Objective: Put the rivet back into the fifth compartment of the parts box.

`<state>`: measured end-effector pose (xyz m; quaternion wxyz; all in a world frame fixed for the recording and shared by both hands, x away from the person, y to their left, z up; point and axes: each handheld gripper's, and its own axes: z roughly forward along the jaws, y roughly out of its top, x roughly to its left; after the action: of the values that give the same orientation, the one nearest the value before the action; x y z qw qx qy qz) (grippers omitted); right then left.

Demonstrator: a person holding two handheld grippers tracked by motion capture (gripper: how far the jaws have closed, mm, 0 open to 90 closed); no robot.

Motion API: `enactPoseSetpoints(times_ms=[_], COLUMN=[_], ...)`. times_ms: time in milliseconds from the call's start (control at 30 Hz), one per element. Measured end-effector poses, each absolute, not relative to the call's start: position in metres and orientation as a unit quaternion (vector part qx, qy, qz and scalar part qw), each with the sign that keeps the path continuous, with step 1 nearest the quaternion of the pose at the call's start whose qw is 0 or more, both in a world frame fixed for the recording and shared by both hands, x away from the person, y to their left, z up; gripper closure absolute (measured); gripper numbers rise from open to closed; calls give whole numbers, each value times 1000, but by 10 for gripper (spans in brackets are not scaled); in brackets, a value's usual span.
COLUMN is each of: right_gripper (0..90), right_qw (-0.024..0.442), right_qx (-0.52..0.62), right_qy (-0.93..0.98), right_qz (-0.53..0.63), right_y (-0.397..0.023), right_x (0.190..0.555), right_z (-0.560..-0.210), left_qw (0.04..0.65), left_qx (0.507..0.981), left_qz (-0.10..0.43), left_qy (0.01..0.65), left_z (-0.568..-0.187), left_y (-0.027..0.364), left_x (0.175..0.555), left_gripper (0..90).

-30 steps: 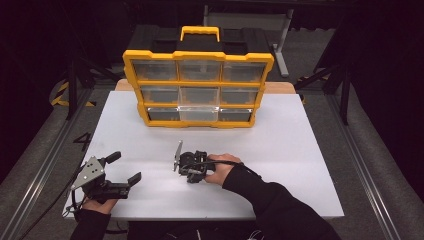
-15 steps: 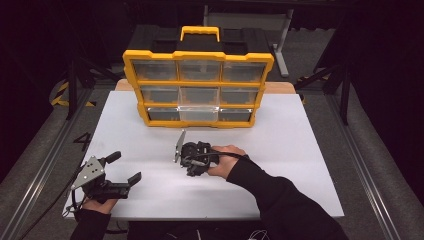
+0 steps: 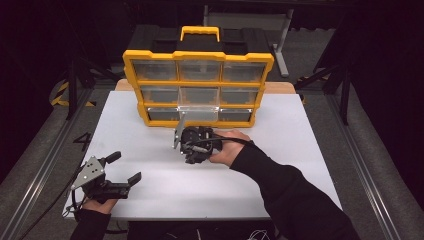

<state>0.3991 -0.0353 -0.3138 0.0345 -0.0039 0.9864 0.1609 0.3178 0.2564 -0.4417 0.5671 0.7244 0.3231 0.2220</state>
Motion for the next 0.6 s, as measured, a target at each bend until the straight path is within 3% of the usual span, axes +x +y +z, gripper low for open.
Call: enactPoseSetpoints(times_ms=[600], right_gripper=[821], right_qw=[69], right_qx=[0], right_qy=[983], right_qz=[168], right_y=[-38], right_x=[418], right_z=[-250], left_qw=[567], left_qx=[724], left_qz=[222], left_qy=[324], left_z=[-441], left_y=[257], left_x=[317], left_gripper=[2])
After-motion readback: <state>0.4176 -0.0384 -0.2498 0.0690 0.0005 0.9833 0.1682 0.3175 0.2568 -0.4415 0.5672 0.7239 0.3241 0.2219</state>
